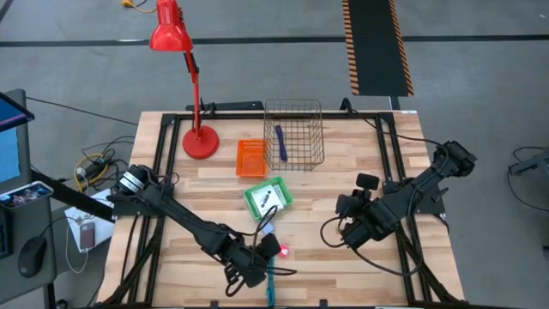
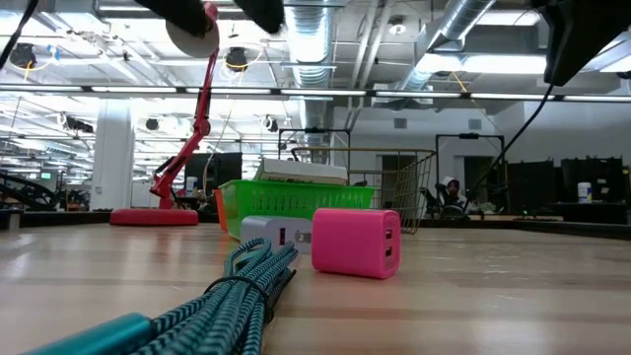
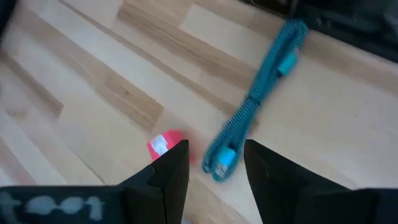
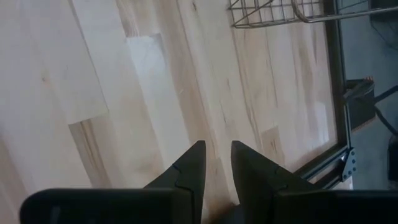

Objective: Pick and place items into bin
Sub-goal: Put the blue green charger cord into the wire basket

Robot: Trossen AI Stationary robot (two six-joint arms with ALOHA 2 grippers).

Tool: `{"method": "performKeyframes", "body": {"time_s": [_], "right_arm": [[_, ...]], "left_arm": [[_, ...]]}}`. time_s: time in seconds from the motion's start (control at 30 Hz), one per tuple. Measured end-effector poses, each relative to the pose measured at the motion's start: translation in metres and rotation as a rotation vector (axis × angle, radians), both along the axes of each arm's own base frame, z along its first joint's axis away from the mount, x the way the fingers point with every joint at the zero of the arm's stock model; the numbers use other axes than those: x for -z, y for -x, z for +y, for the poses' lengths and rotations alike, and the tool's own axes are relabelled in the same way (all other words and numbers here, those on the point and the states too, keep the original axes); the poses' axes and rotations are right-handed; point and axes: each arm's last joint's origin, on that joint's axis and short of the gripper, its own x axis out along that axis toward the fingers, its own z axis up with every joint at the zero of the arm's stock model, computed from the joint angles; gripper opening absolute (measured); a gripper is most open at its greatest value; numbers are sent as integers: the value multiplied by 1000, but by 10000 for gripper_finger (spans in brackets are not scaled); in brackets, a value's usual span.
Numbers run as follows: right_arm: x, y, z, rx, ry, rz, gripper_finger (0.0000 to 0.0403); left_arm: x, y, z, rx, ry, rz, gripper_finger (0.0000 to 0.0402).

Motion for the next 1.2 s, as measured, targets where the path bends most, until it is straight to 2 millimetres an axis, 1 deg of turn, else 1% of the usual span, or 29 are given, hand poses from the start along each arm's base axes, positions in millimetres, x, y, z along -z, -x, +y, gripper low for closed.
{"method": "performKeyframes", "body": {"time_s": [0.13, 0.2, 0.6, 0.7, 0.8, 1.03, 1.13, 1.2], "right_arm": [[0, 0, 0, -23, 3, 14, 69], [0, 0, 0, -23, 4, 15, 69], [0, 1, 2, -31, 3, 20, 69], [0, 1, 2, -31, 0, 23, 69], [0, 1, 2, -31, 0, 23, 69], [0, 2, 2, -31, 0, 24, 69], [0, 2, 2, -31, 0, 24, 69], [0, 1, 2, -31, -1, 22, 69]], "left_arm": [[11, -4, -4, 63, 2, 12, 144], [15, -5, -6, 67, -1, 22, 144], [17, -7, -6, 129, -48, -6, 144], [23, -9, -7, 150, -77, -9, 144], [33, -15, -10, 175, -87, -23, 144], [56, -21, -13, 227, -114, 2, 144], [62, -21, -13, 249, -119, 32, 144], [64, -24, -13, 255, -108, 18, 144]]}}
